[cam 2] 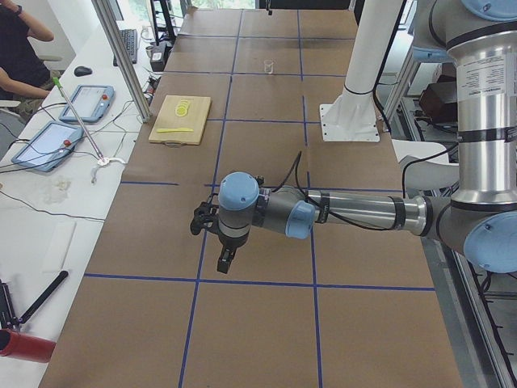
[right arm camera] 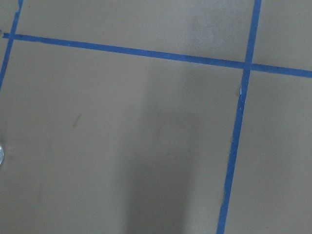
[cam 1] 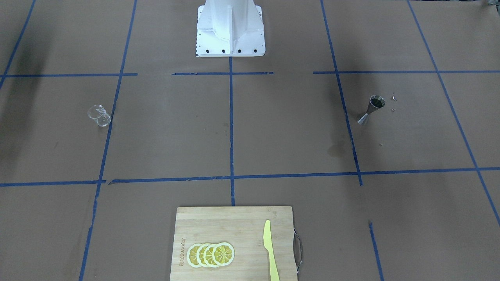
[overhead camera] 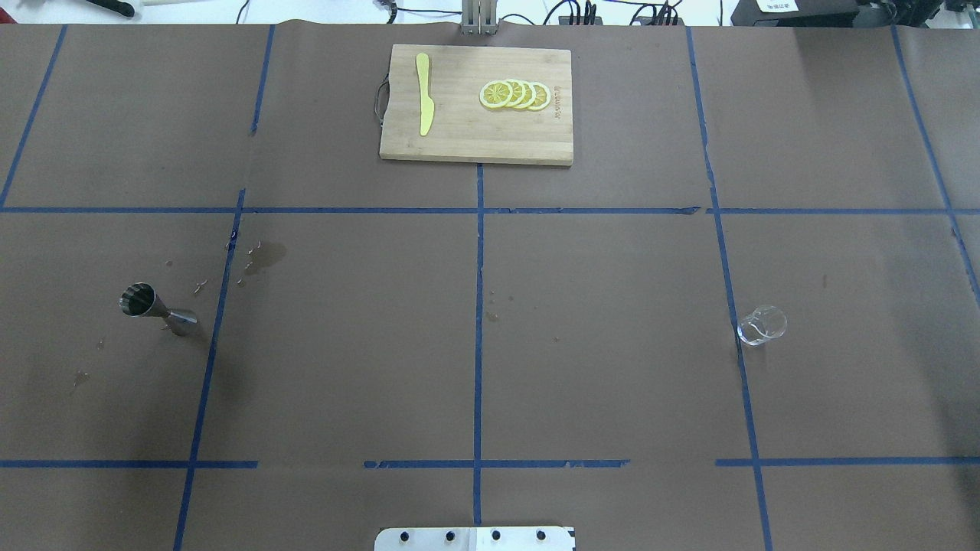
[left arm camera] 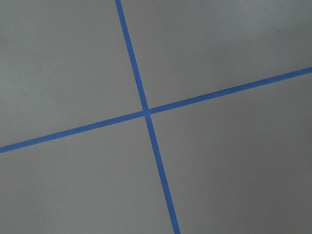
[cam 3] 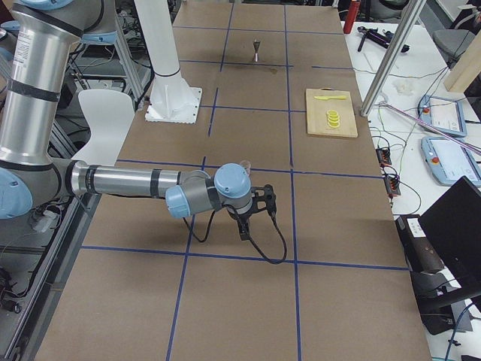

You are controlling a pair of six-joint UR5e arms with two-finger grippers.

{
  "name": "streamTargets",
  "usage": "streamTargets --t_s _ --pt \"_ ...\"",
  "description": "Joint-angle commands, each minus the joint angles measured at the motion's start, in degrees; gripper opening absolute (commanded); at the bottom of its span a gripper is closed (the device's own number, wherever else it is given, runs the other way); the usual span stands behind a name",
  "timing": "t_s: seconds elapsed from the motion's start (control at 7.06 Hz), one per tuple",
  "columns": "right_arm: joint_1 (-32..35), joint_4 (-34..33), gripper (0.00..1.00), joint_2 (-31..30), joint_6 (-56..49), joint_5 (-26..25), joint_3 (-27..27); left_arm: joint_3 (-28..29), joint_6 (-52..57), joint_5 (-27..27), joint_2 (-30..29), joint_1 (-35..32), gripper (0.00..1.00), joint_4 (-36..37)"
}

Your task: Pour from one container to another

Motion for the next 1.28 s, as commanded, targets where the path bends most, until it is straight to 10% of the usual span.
streamTargets --t_s 0.0,0.42,0.71,1.13 --pt "3.8 -16.0 1.0 4.8 -11.5 -0.5 2.6 -0.9 0.1 0.2 3.1 0.3 1.0 -1.0" --pt "6.1 -18.4 1.0 5.4 -11.9 -1.2 3.0 -1.0 0.0 -0.2 -0.3 1.0 1.0 1.3" --pt "4.8 -18.6 1.0 5.3 -8.6 -4.3 3.2 -1.6 0.0 0.3 -6.0 0.4 1.0 17.1" --pt "2.6 -18.6 1.0 5.2 -8.0 -7.4 3.5 -1.7 6.4 0.3 -5.4 -0.4 1.0 15.4"
